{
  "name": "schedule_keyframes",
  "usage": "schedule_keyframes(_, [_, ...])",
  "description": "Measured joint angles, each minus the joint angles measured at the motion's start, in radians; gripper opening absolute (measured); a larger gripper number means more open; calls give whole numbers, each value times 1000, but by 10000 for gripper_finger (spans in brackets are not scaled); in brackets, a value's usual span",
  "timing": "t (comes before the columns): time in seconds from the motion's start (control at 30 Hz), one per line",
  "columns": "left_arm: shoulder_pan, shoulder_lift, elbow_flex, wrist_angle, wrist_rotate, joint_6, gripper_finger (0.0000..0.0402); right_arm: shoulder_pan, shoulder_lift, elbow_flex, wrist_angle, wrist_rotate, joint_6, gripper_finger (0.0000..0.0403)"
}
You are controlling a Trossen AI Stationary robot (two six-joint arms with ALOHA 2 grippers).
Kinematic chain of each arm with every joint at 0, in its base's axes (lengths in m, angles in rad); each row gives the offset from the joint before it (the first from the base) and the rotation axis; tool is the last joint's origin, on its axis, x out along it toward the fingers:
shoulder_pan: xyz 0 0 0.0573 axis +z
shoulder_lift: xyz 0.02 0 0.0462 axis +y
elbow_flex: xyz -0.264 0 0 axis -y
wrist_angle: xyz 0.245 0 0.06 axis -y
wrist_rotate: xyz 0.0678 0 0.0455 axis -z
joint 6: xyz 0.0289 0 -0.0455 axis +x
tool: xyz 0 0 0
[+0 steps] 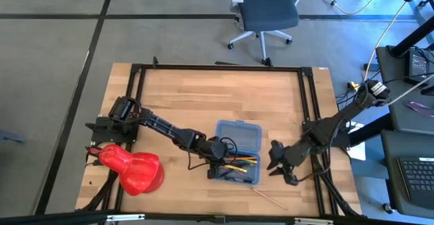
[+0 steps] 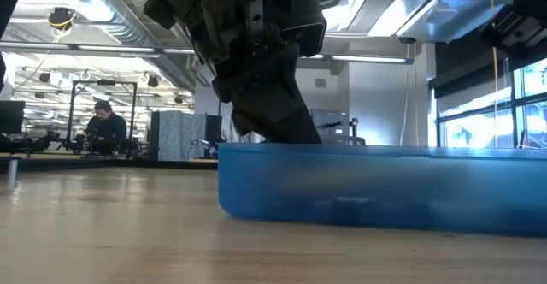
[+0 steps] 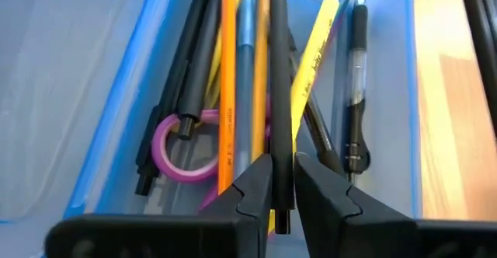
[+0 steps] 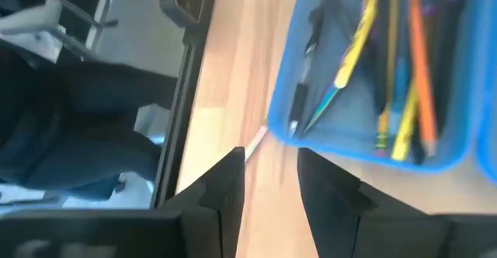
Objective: Pick & place school supplies into a supply box
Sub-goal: Put the top black pen into the blue supply box
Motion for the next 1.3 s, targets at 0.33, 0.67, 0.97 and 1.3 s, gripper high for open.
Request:
schedule_keyframes(0.33, [2, -1, 0, -7, 29, 1, 122, 78, 228, 201, -281, -20, 150, 124])
schedule_keyframes(0.67, [6, -1, 0, 2, 25, 2, 177, 187, 393, 270, -178, -26, 352, 124])
schedule_keyframes(0.97, [6, -1, 0, 13, 12, 120, 178, 214, 510, 269, -47, -28, 353, 124])
schedule_keyframes(1.3, [6, -2, 0, 28, -60, 170, 177, 214, 613, 271, -49, -27, 460, 124])
